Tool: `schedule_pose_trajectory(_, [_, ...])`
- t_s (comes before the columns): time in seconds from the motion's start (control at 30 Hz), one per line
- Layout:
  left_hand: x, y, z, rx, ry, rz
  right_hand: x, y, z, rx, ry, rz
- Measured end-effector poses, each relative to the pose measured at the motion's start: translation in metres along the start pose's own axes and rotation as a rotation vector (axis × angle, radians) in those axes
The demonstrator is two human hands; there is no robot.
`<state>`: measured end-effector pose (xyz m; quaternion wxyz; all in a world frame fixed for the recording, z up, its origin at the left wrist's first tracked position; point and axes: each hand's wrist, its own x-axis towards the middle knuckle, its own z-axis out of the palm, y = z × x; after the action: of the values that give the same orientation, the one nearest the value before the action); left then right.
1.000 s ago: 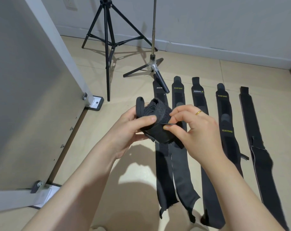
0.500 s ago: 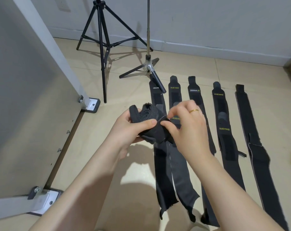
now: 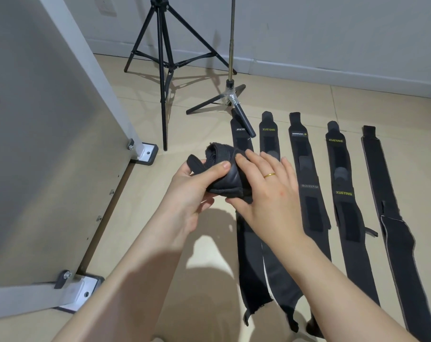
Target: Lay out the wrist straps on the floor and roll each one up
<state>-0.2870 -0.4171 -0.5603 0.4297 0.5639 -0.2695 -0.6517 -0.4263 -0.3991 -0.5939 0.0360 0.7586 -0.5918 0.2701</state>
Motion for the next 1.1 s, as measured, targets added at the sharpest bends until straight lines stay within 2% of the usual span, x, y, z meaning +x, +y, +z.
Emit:
schedule_pose_trajectory(0.17, [0.001, -0.005, -0.002, -0.057, 0.06, 0.09, 0.001, 0.001, 0.014, 0.125, -0.001, 0.027])
schedule_pose_trajectory(0.33, [0.012, -0.003, -0.003, 0.084, 0.088, 0.125, 0.005, -0.006, 0.022, 0.249, -0.218, 0.136])
schedule_pose_trajectory(0.4, [0.014, 0.001, -0.002, 0.143, 0.047, 0.118, 0.012, -0.002, 0.018, 0.464, -0.279, 0.276])
schedule_pose_trajectory(0.5, [0.019, 0.002, -0.008, 0.228, -0.01, 0.133, 0.021, 0.003, 0.013, 0.939, -0.298, 0.584])
schedule_pose_trajectory(0.6, [0.023, 0.004, -0.014, 0.208, -0.05, 0.153, 0.022, 0.009, 0.022, 1.401, -0.347, 0.893])
schedule_pose_trajectory(0.67, [0.027, 0.003, -0.016, 0.227, -0.029, 0.193, 0.023, 0.01, 0.028, 1.601, -0.389, 0.995])
schedule_pose_trajectory(0.73, [0.031, -0.002, -0.016, 0.273, -0.009, 0.149, 0.026, 0.008, 0.032, 1.712, -0.405, 0.996])
schedule_pose_trajectory(0.83, [0.035, -0.006, -0.02, 0.247, -0.108, -0.059, 0.031, 0.005, 0.038, 1.803, -0.389, 0.909])
schedule_pose_trajectory(0.93, [0.037, -0.009, -0.028, 0.116, -0.231, -0.018, 0.031, 0.007, 0.045, 1.69, -0.434, 0.8])
schedule_pose_trajectory(1.0, [0.036, -0.01, -0.031, 0.046, -0.253, 0.022, 0.027, 0.009, 0.05, 1.625, -0.5, 0.757])
schedule_pose_trajectory(1.1, [0.042, -0.011, -0.035, 0.049, -0.248, 0.015, 0.024, 0.013, 0.056, 1.613, -0.565, 0.805])
